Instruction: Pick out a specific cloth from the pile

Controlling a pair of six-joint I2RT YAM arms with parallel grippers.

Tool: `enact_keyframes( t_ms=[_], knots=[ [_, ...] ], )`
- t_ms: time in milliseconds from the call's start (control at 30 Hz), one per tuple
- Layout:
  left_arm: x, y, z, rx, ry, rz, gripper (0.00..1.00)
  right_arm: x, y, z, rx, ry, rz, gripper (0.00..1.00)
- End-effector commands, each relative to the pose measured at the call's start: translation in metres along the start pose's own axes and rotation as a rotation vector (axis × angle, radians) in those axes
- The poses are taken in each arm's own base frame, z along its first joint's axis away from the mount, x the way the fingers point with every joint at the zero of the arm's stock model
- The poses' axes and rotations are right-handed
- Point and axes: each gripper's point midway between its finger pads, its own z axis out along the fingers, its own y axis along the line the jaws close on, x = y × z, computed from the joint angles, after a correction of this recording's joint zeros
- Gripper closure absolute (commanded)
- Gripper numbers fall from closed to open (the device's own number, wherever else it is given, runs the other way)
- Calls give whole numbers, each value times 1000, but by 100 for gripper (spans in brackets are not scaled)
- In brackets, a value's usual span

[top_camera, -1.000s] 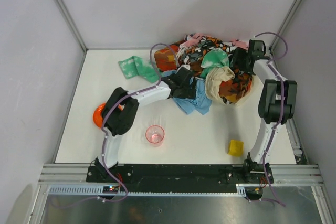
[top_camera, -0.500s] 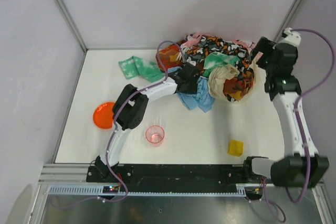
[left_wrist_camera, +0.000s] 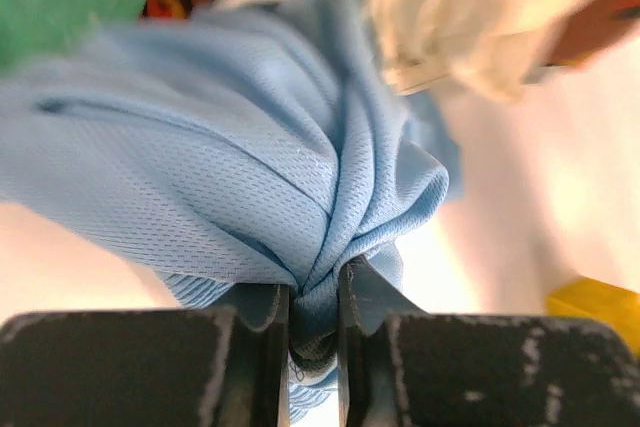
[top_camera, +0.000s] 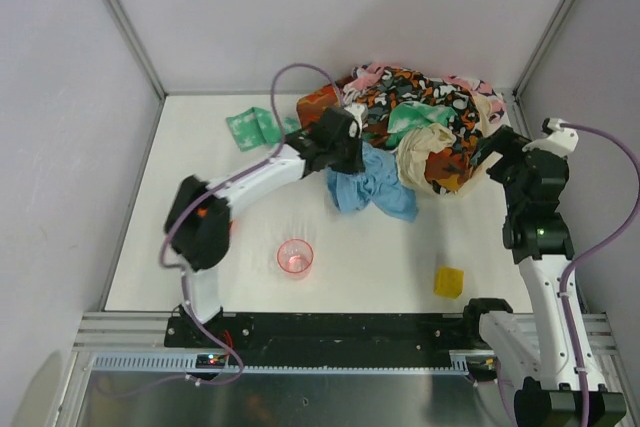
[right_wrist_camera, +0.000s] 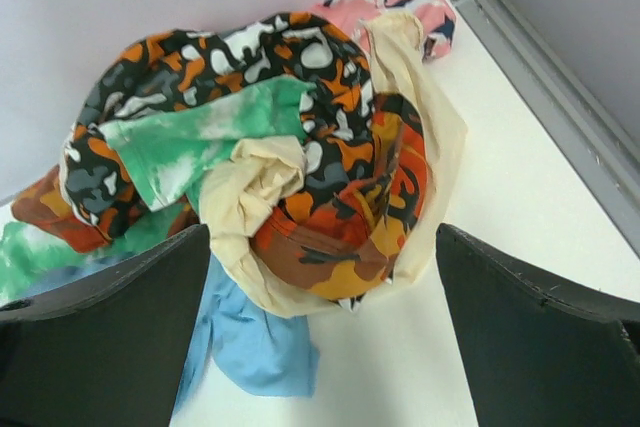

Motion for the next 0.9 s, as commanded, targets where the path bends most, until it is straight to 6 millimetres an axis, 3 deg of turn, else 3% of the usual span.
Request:
enact_keyframes(
  t_ms=[0, 133, 300, 600, 867],
  knots=[
    [-77, -52, -128, 189, -286, 114, 99, 7, -5, -5, 7, -8, 19, 1],
    [-98, -50, -187, 175, -419, 127, 99, 13, -6, -5, 5, 3, 10, 1],
    [-124, -21, -246, 50, -589, 107, 99, 17, -3, -3, -12, 21, 7, 1],
    [-166, 62, -347, -179, -846, -16, 99, 19, -1, 0, -24, 28, -4, 1],
    [-185, 137, -413, -461, -980, -99, 99, 23, -9, 5, 15, 37, -11, 1]
  ],
)
